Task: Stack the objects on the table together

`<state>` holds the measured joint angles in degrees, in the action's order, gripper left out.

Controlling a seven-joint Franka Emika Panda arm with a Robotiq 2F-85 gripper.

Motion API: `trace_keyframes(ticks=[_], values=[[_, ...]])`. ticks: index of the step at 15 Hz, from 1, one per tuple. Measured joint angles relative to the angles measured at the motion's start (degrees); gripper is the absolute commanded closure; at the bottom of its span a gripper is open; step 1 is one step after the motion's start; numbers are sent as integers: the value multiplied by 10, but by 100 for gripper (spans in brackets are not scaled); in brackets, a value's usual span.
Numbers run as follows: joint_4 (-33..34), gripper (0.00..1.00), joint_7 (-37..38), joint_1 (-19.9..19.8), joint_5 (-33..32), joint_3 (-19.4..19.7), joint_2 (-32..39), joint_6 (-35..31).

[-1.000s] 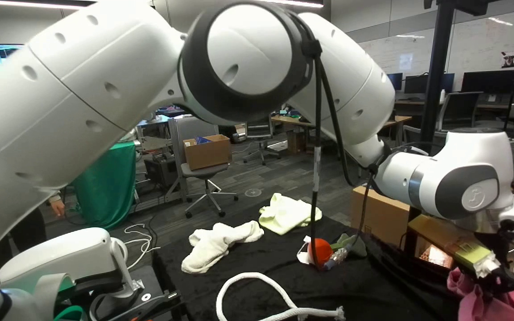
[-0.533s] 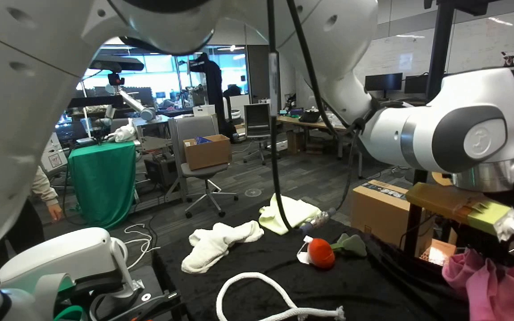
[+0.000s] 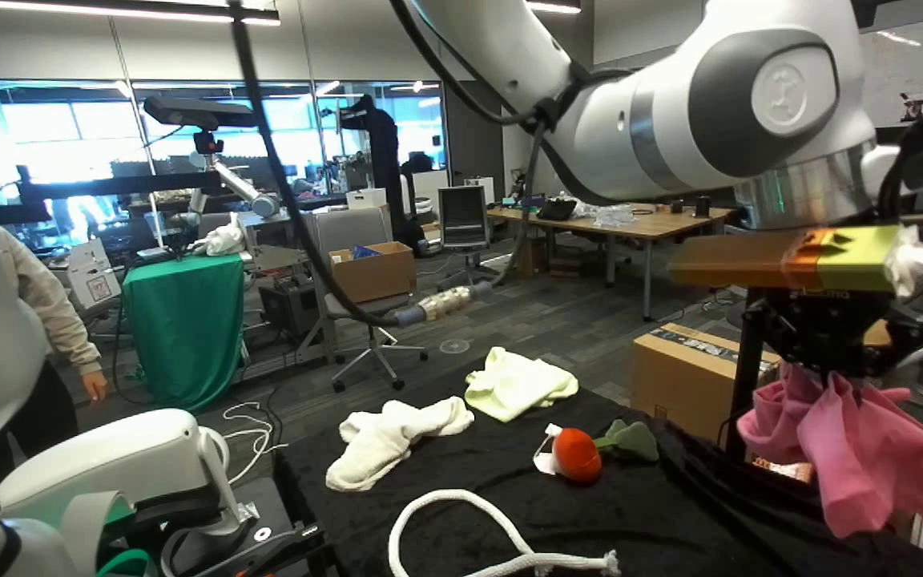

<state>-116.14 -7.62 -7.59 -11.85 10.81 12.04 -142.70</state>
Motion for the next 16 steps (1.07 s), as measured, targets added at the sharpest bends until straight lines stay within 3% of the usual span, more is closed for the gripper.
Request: trace_keyframes(ticks=[9,16], values=[[-131,95,-210,20,-16,-53,-203,120],[-181,95,-238,91,-17,-104,-241,187]])
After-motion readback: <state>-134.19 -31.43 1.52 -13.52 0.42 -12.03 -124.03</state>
